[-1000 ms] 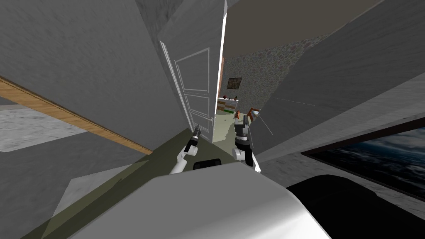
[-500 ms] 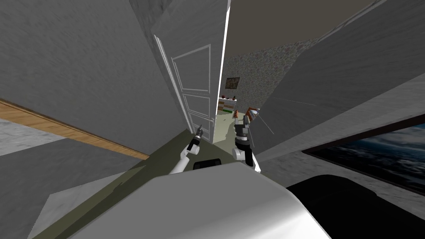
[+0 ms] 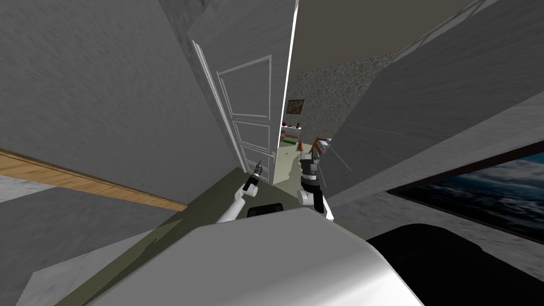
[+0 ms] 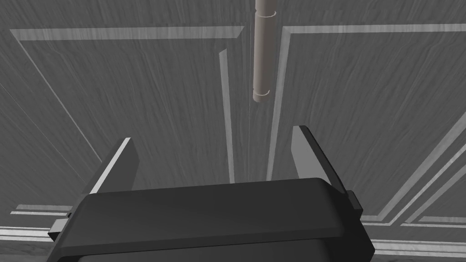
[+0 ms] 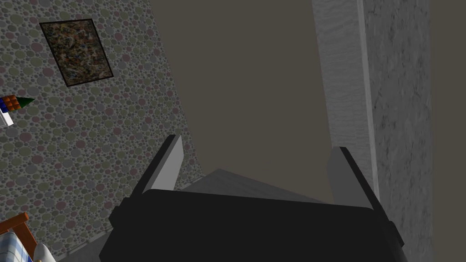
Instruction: Push the door open
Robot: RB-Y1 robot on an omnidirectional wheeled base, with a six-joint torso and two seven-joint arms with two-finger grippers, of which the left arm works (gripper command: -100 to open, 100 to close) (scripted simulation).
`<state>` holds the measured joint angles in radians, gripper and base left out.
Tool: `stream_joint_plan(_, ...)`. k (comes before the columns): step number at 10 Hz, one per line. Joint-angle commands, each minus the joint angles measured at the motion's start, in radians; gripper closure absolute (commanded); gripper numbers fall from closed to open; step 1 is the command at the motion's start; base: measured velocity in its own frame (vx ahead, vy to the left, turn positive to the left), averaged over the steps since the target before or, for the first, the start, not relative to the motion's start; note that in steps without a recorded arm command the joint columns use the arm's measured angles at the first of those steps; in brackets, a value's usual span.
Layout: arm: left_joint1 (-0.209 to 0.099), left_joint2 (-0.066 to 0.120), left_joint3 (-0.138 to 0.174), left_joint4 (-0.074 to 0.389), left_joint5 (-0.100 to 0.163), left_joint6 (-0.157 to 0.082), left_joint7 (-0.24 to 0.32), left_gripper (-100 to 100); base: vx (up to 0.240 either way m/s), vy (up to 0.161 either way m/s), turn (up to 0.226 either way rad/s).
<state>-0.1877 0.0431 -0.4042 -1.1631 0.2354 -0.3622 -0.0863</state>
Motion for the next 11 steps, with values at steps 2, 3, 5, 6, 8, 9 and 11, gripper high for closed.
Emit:
stream_joint_plan(2,-0.041,-0.013,-0.026,0.068,0.014,-0.003,-0.009,-100,0.08,0.093,-0.093)
stream_joint_plan(3,-0.041,-0.013,-0.026,0.068,0.014,-0.003,-0.009,-100,0.067,0.099,-0.047)
stream_joint_plan(5,-0.073,-0.024,-0.045,0.118,0.025,-0.003,-0.016,-100,0.075,0.1,-0.086)
stream_joint_plan(6,-0.091,-0.032,-0.055,0.146,0.031,-0.003,-0.02,-100,0.07,0.088,-0.079)
stream_joint_plan(8,-0.109,-0.04,-0.065,0.174,0.036,-0.002,-0.024,-100,0.05,0.078,-0.059)
stream_joint_plan(9,-0.122,-0.047,-0.072,0.194,0.041,-0.002,-0.027,-100,0.046,0.07,-0.068)
stream_joint_plan(11,-0.14,-0.056,-0.083,0.221,0.046,-0.002,-0.03,-100,0.04,0.073,-0.051)
